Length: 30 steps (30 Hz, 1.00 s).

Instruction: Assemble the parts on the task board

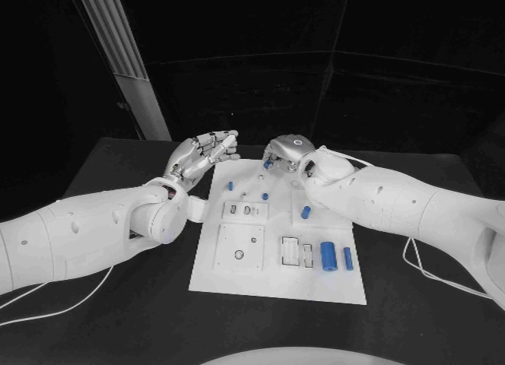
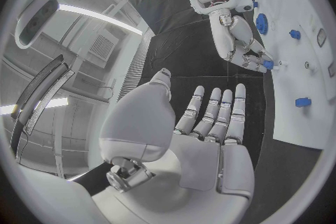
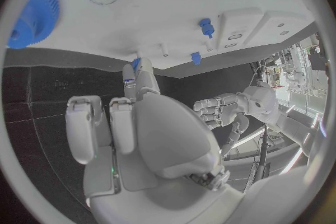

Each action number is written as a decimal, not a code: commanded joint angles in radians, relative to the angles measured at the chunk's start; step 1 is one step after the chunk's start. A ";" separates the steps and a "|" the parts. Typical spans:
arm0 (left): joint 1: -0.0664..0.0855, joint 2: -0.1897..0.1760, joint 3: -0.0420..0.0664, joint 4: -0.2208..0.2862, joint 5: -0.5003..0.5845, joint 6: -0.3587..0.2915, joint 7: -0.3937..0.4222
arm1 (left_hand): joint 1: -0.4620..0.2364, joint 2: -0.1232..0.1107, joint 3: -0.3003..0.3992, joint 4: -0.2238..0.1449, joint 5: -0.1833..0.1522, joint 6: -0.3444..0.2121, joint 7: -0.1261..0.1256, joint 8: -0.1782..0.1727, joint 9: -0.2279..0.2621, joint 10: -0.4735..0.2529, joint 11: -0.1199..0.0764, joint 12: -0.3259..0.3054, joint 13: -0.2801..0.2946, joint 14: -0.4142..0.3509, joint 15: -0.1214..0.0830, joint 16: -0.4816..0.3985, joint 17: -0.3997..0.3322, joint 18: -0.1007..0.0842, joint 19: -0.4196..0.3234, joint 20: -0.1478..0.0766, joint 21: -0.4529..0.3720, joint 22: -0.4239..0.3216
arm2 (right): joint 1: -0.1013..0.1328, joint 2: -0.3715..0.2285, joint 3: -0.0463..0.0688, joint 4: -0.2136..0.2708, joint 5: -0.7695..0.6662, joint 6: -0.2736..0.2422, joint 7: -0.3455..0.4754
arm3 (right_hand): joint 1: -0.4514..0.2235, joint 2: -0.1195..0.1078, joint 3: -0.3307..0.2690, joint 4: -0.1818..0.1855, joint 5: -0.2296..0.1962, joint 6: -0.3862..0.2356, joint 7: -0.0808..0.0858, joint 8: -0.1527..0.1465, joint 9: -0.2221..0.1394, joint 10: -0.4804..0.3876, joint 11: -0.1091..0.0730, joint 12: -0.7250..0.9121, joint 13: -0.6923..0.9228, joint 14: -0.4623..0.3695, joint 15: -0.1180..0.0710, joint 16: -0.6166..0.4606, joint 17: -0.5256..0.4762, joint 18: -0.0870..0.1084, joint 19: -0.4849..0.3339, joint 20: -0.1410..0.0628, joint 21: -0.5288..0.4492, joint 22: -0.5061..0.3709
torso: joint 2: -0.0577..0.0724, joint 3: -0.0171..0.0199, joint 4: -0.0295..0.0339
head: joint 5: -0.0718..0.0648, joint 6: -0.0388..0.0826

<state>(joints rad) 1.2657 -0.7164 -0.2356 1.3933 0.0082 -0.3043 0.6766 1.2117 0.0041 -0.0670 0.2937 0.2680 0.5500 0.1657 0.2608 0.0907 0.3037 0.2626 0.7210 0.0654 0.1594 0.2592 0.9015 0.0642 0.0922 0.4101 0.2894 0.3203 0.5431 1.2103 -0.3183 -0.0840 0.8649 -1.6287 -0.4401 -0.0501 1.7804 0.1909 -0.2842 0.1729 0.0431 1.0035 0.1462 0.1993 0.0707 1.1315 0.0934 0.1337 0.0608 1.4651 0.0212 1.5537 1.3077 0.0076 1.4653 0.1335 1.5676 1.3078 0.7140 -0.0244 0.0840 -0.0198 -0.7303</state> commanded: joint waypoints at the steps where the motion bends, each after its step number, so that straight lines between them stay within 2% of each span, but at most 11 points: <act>1: 0.002 0.001 0.001 0.001 -0.003 0.013 0.260 | -0.001 0.007 0.006 -0.001 0.003 -0.006 0.127 0.006 -0.001 -0.004 0.001 -0.004 -0.001 -0.006 -0.001 -0.004 0.001 0.002 -0.005 0.000 -0.001 -0.001 | 0.002 0.004 0.001 -0.004 -0.008 0.009 0.001 | 0.005 0.068 0.000 0.008 0.004 0.002 0.002 -0.005 0.000 0.009 0.000 -0.004 -0.001 0.085 0.006 0.005 0.144 -0.008 0.105 0.000 0.003 0.263 | -0.001 -0.0007 -0.0002 | 0.001 -0.003; 30: 0.003 0.004 0.001 -0.002 -0.003 0.013 0.256 | 0.000 0.008 0.006 -0.001 0.004 -0.008 0.127 0.007 -0.002 -0.005 0.001 -0.004 -0.001 -0.006 -0.001 -0.004 0.001 0.002 -0.006 0.000 -0.001 -0.001 | 0.002 0.031 0.001 -0.041 -0.008 0.037 0.004 | 0.003 0.065 -0.003 0.020 0.004 -0.009 0.003 -0.024 -0.003 0.003 0.003 -0.030 -0.001 0.085 0.008 0.004 0.142 -0.008 0.105 0.003 0.003 0.263 | 0.000 -0.0007 -0.0006 | -0.001 -0.008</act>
<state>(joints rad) 1.2660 -0.7129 -0.2354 1.3913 0.0082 -0.3032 0.6766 1.2117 0.0041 -0.0670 0.2937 0.2679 0.5501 0.1657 0.2644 0.0908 0.3037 0.2627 0.7211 0.0654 0.1594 0.2592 0.9015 0.0643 0.0922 0.4101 0.2894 0.3203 0.5433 1.2105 -0.2887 -0.0836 0.8255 -1.6304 -0.4186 -0.0479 1.7803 0.1909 -0.2873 0.1874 0.0432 0.9994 0.1496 0.1819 0.0685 1.1346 0.0965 0.1099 0.0609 1.4651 0.0212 1.5537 1.3076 0.0076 1.4653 0.1335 1.5676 1.3076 0.7135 -0.0254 0.0834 -0.0221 -0.7371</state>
